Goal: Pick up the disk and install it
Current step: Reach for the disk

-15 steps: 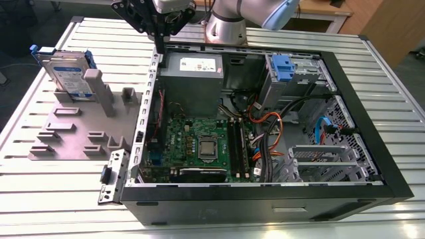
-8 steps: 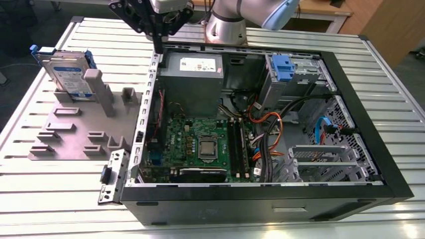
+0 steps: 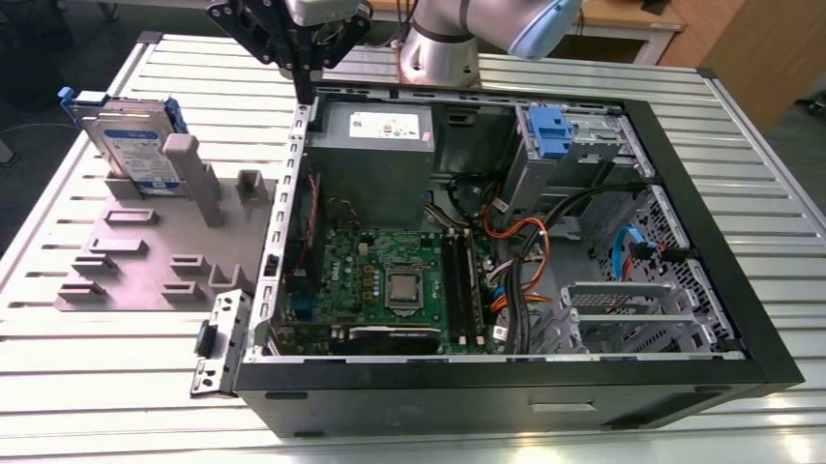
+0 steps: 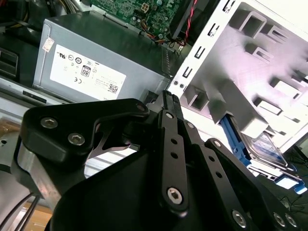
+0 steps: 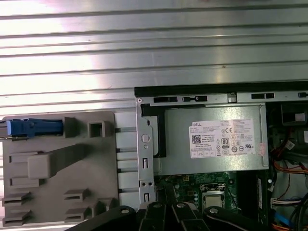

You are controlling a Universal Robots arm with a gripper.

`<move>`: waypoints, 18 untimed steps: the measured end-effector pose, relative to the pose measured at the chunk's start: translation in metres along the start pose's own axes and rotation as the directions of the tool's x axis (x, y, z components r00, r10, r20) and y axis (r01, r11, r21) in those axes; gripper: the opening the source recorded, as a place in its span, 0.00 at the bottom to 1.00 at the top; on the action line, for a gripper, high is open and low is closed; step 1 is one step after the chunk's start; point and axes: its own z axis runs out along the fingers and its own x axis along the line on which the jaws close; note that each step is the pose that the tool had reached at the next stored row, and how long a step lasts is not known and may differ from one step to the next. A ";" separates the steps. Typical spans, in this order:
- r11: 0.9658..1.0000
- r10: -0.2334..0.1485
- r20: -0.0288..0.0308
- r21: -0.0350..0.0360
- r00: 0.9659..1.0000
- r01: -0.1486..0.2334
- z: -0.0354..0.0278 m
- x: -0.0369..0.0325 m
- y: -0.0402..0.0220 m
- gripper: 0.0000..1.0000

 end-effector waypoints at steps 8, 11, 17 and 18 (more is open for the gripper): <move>1.000 0.000 0.000 0.000 1.000 0.000 0.0000 0.0011 -0.0001 0.11; 1.000 0.000 0.000 0.000 1.000 0.000 0.0000 0.0018 -0.0001 0.11; 1.000 0.000 0.000 0.000 1.000 0.000 0.0000 0.0029 -0.0002 0.11; 1.000 0.000 0.000 0.000 1.000 0.000 0.0001 0.0032 -0.0003 0.11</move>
